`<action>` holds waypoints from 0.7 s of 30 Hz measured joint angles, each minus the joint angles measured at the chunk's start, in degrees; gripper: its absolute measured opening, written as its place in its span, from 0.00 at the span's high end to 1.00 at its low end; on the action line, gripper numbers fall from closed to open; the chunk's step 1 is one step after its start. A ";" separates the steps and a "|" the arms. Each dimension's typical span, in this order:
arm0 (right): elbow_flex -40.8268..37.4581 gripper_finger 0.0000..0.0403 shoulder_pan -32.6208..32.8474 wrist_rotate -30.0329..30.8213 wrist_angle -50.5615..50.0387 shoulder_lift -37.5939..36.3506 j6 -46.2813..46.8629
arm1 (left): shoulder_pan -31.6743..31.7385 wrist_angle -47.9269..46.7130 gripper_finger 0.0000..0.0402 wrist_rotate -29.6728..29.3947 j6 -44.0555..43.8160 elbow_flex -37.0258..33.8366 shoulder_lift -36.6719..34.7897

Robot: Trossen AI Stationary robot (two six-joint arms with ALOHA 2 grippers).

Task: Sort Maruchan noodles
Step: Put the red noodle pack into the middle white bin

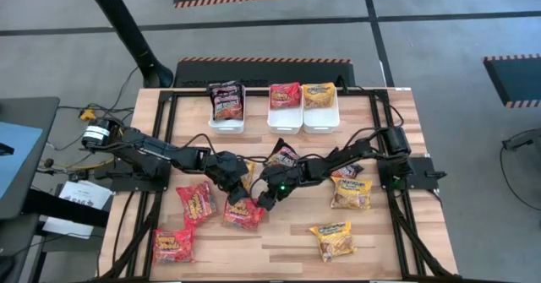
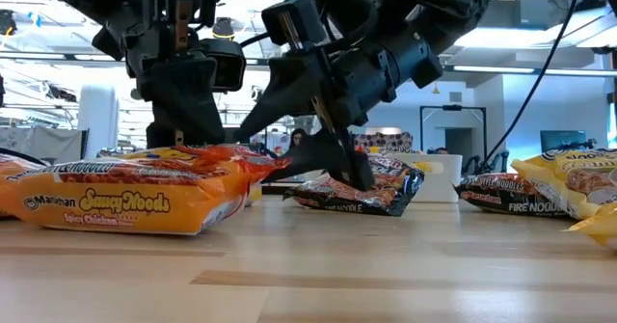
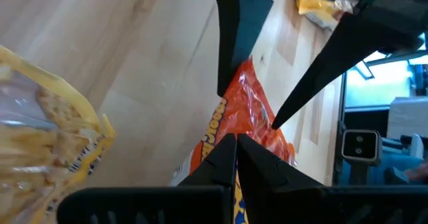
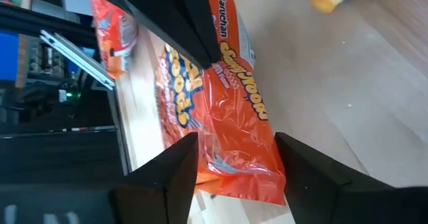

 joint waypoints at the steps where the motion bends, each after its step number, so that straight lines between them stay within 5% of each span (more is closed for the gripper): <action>1: 0.13 0.48 0.22 0.03 -0.67 0.00 -0.02 | 0.00 0.08 1.00 -0.41 -0.01 0.00 0.00; 10: 0.48 0.66 0.71 0.03 -2.41 2.55 3.28 | 0.02 0.69 1.00 -1.00 0.22 0.00 0.00; 18: 0.48 0.96 0.73 -1.88 -3.07 2.56 3.45 | 0.02 1.43 1.00 -0.87 0.24 0.00 0.00; 21: 0.99 0.97 0.73 -2.43 -3.29 2.47 2.95 | 0.06 2.18 1.00 -0.81 0.23 0.00 0.00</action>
